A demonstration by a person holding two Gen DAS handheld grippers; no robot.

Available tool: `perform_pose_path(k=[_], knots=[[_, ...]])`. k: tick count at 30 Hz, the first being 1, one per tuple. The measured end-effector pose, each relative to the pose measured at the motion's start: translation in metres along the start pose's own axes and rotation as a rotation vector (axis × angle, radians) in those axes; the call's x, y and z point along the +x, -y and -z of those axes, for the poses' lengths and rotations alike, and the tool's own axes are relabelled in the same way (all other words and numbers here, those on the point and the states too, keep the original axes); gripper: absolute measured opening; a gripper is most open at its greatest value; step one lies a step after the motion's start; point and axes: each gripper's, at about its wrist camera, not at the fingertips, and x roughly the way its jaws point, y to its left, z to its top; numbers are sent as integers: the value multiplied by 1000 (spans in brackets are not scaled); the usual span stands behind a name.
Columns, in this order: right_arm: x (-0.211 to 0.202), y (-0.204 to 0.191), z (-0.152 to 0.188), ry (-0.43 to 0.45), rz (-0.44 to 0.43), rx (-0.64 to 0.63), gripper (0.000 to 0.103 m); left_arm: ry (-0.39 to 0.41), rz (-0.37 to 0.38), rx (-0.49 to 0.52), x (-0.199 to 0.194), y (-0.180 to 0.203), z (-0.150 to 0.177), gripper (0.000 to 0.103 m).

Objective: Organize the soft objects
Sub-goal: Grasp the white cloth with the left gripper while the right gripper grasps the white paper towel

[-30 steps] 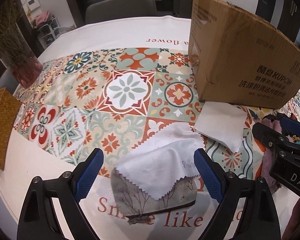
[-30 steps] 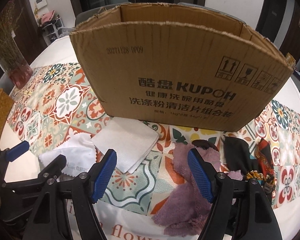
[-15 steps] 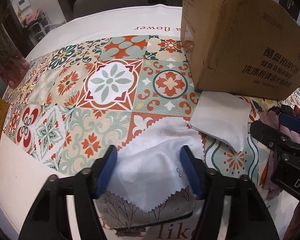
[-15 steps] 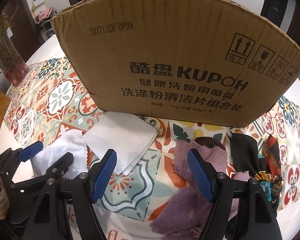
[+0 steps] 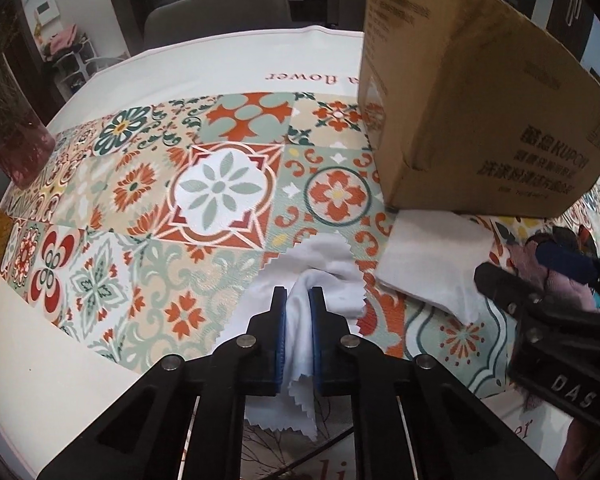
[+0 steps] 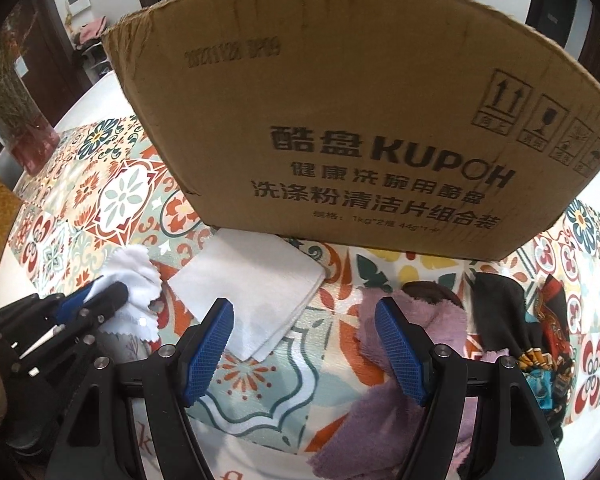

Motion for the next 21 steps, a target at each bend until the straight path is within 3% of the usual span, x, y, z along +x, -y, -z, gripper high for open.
perform_pose_path(k=[21], knots=[[39, -35, -6, -46, -14, -49, 74, 22, -26, -45, 6, -24, -10, 11]])
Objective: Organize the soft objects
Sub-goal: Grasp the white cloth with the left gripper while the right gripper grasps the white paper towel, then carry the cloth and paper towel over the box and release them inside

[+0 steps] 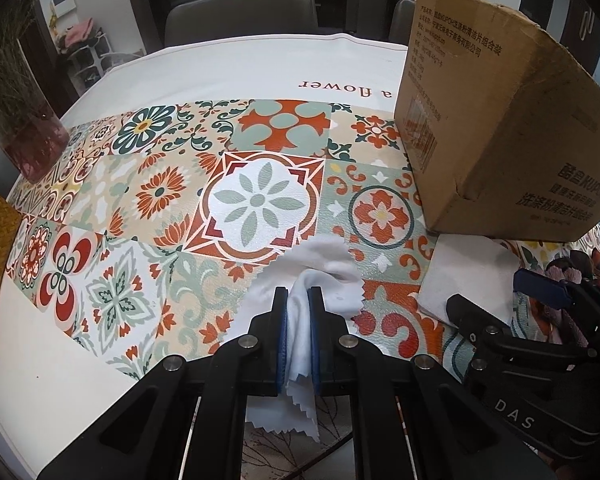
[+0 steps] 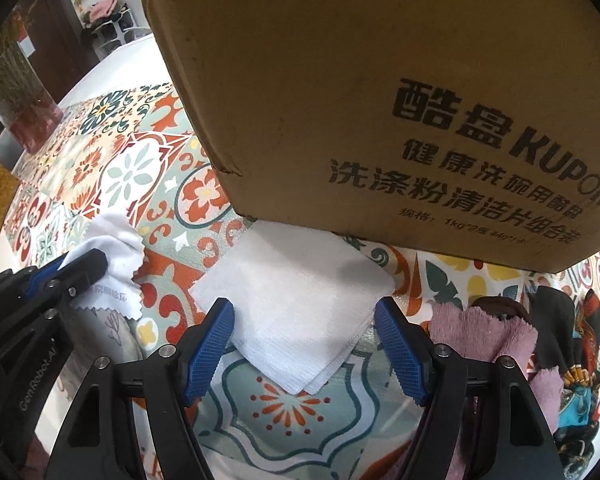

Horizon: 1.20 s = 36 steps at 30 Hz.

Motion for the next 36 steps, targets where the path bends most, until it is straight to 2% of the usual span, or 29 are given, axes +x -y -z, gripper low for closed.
perform_pose_path(k=[3, 6, 8, 9, 11, 13, 19, 36], knots=[[-1, 1, 1, 9, -3, 2, 70, -1, 7, -1, 1, 0, 0, 11], [-4, 4, 2, 23, -7, -1, 55, 2, 13, -1, 1, 0, 0, 11], [-5, 3, 1, 29, -12, -8, 39, 3, 13, -2, 1, 0, 0, 11], [-5, 1, 1, 31, -20, -17, 35, 4, 13, -3, 1, 0, 0, 11], [-6, -4, 1, 38, -29, -37, 22, 4, 13, -4, 0, -1, 0, 11], [-6, -9, 3, 45, -33, -53, 15, 5, 12, -5, -1, -2, 0, 11], [-7, -7, 4, 47, -68, -29, 10, 10, 16, -4, -4, -1, 0, 11], [-56, 0, 4, 136, -84, -7, 9, 52, 52, 6, -30, 10, -2, 10]])
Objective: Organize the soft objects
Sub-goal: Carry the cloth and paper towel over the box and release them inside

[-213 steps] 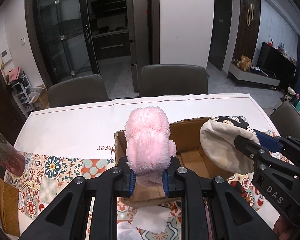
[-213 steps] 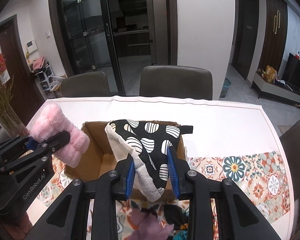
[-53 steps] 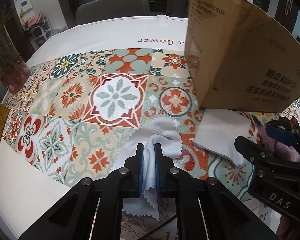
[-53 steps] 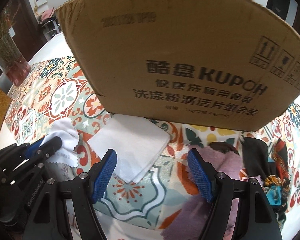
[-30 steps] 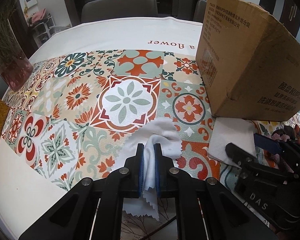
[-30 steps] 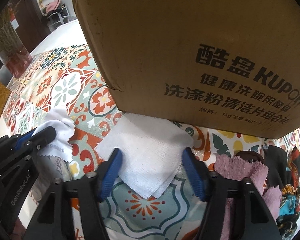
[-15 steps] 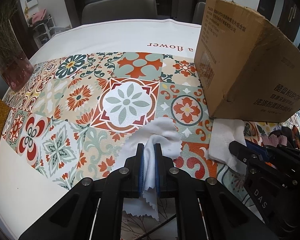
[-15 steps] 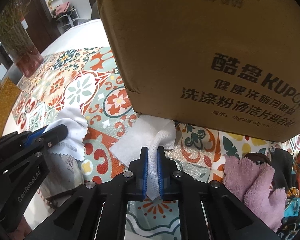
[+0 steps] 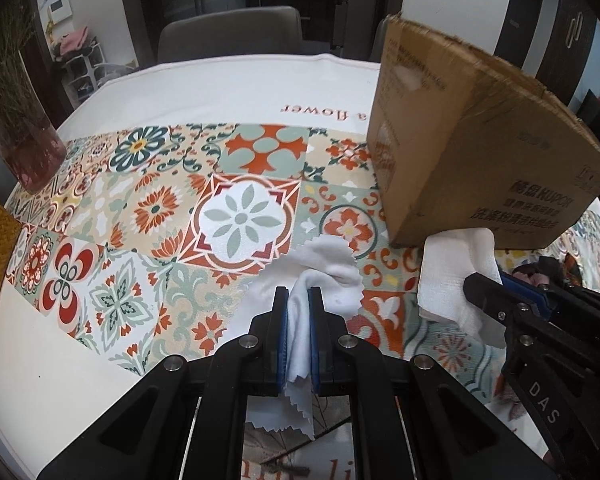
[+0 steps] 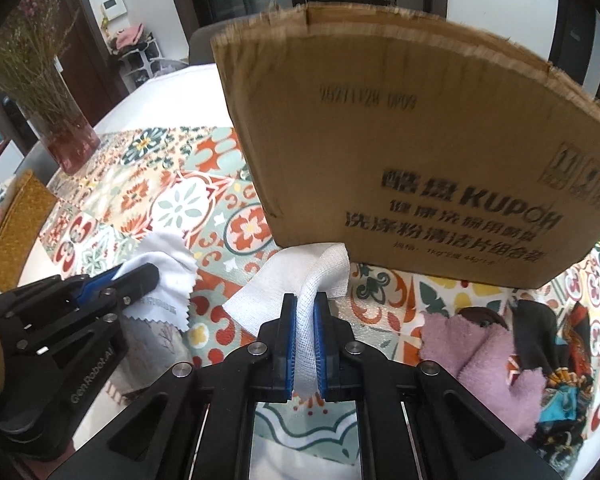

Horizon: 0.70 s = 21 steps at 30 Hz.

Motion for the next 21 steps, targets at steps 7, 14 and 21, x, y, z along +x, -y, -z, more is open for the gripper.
perform_pose_path(k=[7, 14, 21], knots=[[-34, 4, -2, 55, 7, 6, 9, 54, 11, 15, -31, 11, -6, 5], [-73, 11, -2, 118, 12, 15, 9, 111, 22, 44, -66, 28, -12, 5], [-105, 19, -3, 171, 10, 34, 9, 156, 38, 69, -97, 44, -16, 5]])
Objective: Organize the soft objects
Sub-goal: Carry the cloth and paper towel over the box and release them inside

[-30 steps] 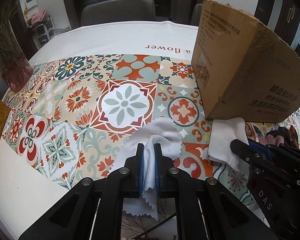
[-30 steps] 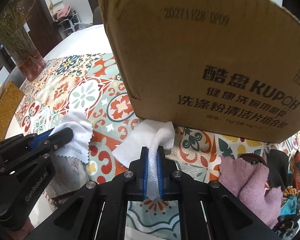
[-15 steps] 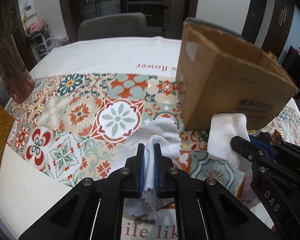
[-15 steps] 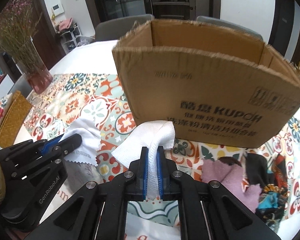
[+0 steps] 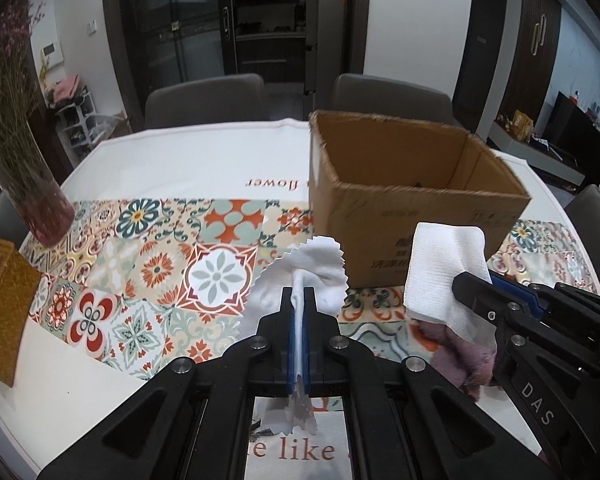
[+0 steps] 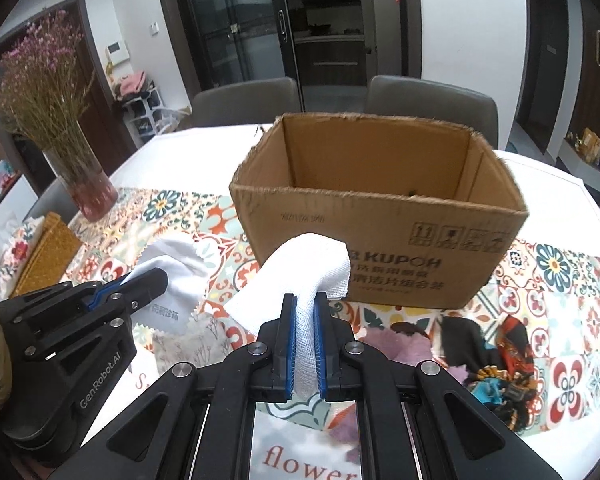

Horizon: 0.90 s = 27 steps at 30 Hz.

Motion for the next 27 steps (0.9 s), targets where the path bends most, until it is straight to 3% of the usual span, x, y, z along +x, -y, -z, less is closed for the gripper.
perform_pose_path(k=[13, 27], knots=[[-56, 16, -20, 116, 8, 18, 9, 100, 6, 51, -47, 34, -30, 5], [-72, 49, -49, 178, 29, 50, 9, 149, 28, 107, -50, 68, -71, 5]])
